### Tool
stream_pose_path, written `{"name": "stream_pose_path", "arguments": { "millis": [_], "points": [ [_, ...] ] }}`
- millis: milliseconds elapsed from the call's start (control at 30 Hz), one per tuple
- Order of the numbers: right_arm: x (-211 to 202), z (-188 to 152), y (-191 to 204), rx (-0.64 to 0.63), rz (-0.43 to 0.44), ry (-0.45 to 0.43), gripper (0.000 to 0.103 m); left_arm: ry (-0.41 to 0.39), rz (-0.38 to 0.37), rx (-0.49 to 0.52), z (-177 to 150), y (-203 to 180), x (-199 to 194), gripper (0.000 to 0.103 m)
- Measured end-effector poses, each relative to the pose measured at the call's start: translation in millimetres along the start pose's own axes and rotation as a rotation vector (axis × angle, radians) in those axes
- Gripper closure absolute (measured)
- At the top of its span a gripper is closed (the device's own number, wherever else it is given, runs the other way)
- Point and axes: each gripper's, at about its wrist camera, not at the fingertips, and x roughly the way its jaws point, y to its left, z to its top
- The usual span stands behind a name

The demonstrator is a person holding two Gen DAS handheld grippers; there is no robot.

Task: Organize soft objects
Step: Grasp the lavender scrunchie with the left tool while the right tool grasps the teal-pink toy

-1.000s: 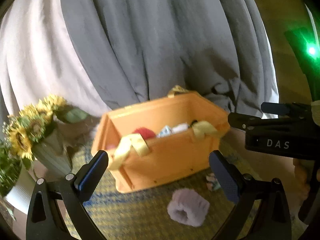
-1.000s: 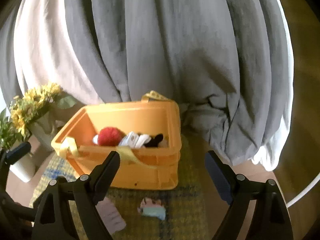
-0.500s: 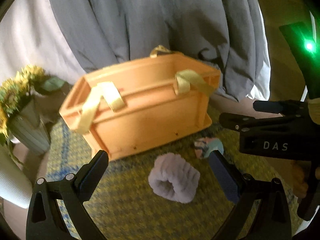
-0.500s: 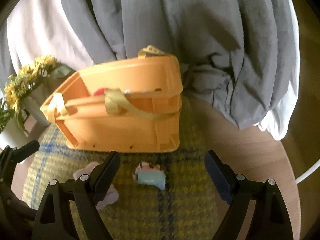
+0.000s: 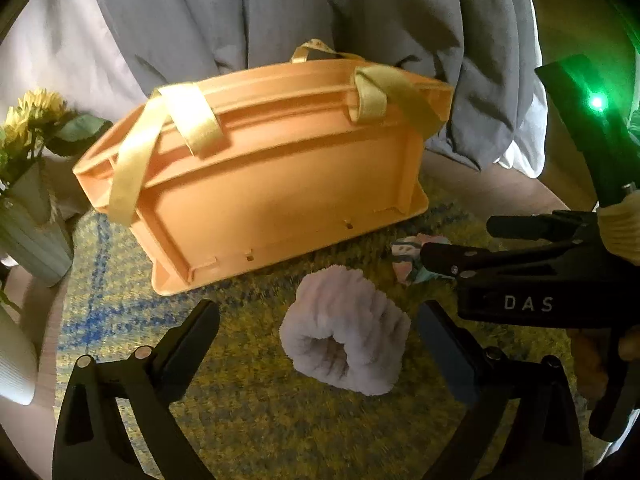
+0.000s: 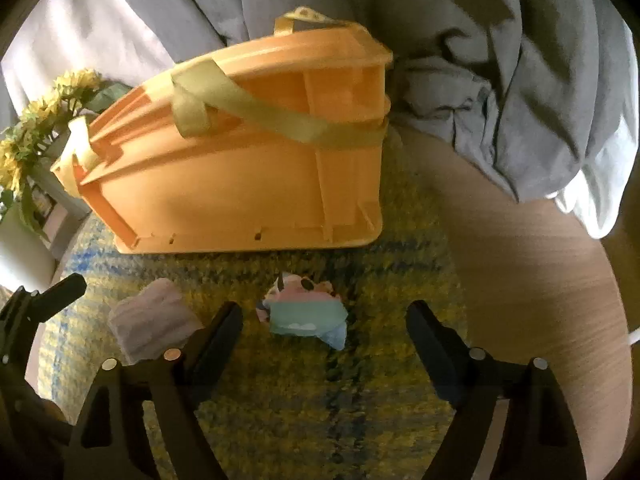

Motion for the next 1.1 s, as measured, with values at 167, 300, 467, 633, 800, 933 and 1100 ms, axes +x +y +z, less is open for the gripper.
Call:
{"name": "stream_pose_path", "arguments": {
  "millis": [167, 300, 467, 633, 800, 933, 1100],
  "points": [
    [16.3, 0.6, 1.7, -0.002, 0.007, 0.037, 0.024, 0.035, -0.025, -0.024, -1.2, 3.5, 14.3, 0.011],
    [28.0, 1.3, 0.2, 0.012, 0.025, 0.061, 0.027, 0.062, -0.049, -0.036, 0.3, 4.4, 23.5, 0.023],
    [37.2, 2.4, 0.9, 0.025, 0.073, 0.085, 0.038, 0.082, -0.078, -0.044, 1.2, 4.5, 29.9, 0.046],
    [40.3, 2.7, 8.1, 0.020, 0.100, 0.089, 0.053, 0.079, -0.069, -0.040, 1.5, 4.2, 27.9, 0.068],
    [34.8, -0.4, 9.2, 0.036, 0.089, 0.079, 0.063, 0.072, -0.062, -0.043, 2.2, 7.0, 21.1, 0.073],
    [28.7, -4.1, 9.4, 0.044, 0.088, 0.063, 0.065, 0.057, -0.045, -0.043, 3.3, 7.9, 12.2, 0.073],
    [13.3, -4.3, 10.8, 0.034, 0.081, 0.028, 0.065, 0.029, -0.019, -0.060, 7.0, 12.6, 0.3, 0.073]
  ]
}}
